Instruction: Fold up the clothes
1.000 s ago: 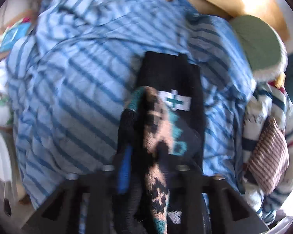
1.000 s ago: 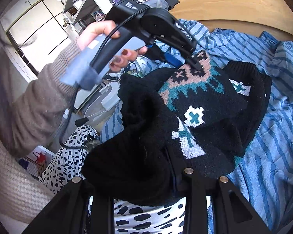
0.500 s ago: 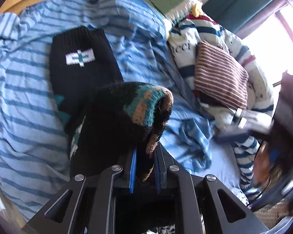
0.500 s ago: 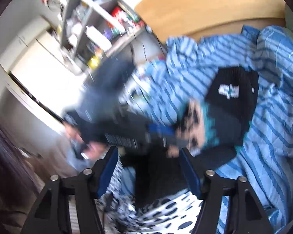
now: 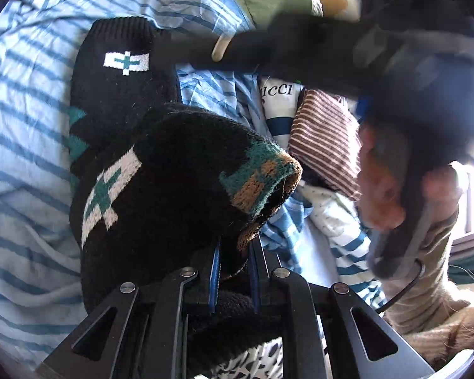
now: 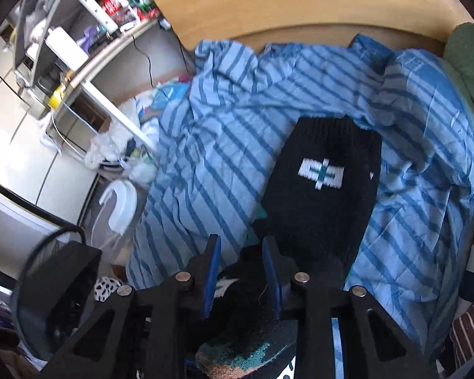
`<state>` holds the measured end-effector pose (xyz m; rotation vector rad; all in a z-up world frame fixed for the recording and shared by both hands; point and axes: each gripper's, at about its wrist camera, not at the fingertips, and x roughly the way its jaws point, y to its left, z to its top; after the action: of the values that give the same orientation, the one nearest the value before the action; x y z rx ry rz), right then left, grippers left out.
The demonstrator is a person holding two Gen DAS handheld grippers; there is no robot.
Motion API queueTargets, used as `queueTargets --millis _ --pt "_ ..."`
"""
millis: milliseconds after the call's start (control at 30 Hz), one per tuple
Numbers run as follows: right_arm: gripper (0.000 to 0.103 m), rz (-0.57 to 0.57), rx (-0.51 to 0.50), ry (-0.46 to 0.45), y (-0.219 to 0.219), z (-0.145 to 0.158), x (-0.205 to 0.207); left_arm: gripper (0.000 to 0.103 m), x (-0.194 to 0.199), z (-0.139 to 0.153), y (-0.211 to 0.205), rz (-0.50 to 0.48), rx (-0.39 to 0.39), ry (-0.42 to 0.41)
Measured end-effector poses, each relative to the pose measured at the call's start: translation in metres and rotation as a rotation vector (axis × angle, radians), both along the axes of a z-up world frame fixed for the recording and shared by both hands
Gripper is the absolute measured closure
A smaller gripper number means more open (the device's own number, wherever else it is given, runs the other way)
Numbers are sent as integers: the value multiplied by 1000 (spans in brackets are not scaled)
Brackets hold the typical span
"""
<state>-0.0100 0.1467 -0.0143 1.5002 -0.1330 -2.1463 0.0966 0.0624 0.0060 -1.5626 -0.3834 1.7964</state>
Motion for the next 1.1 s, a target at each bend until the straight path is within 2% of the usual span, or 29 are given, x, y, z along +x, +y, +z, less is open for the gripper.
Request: queueTargets --millis 100,133,200,233,300,367,467,533,567,600,667,700,800,833,900,933,967,1000,1100 --pt "72 32 73 -66 13 -27 30 87 8 6 -21 23 89 -7" --pt "72 20 83 -78 21 -35 40 84 11 9 -29 31 125 -10" --pt "72 -6 104 -102 37 -50 61 66 14 23 -62 120 232 11" --pt "72 -19 84 -93 43 -47 69 62 13 28 -76 190 265 27" --pt "72 -39 49 -82 51 -41 85 44 9 38 -106 331 328 59" --pt "72 -27 65 -61 46 -37 93 44 -5 29 -97 377 221 27" --pt "69 57 146 18 26 -26 113 45 -27 15 -84 442 57 -22" --pt "61 102 197 66 18 -18 125 59 -33 -19 -57 378 -21 -121" --pt "59 107 217 79 17 -16 129 63 -30 -33 -47 363 -36 -164" --pt "58 111 237 92 16 -14 132 63 -22 -39 -42 377 -50 -151" --pt "37 100 237 96 19 -11 137 63 -12 -35 -46 401 -42 -108" --pt "34 85 216 86 23 -10 138 63 -6 -33 -48 413 -38 -87" --pt "31 40 153 55 37 -9 140 63 -6 -31 -57 412 13 -110" --pt "31 25 131 45 41 -8 140 63 -7 -30 -60 410 33 -118" --pt "64 -26 80 -9 46 -19 133 63 -6 -25 -61 404 17 -102" --pt "74 -62 37 -38 47 -23 131 63 -6 -23 -61 401 9 -95" --pt "79 -65 31 -26 43 -18 133 63 -6 -20 -62 399 1 -87" --pt "80 -66 26 -13 38 -13 136 63 -6 -18 -62 396 -7 -79" --pt "81 -33 -92 -8 26 13 160 63 -5 -10 -63 388 -32 -55"
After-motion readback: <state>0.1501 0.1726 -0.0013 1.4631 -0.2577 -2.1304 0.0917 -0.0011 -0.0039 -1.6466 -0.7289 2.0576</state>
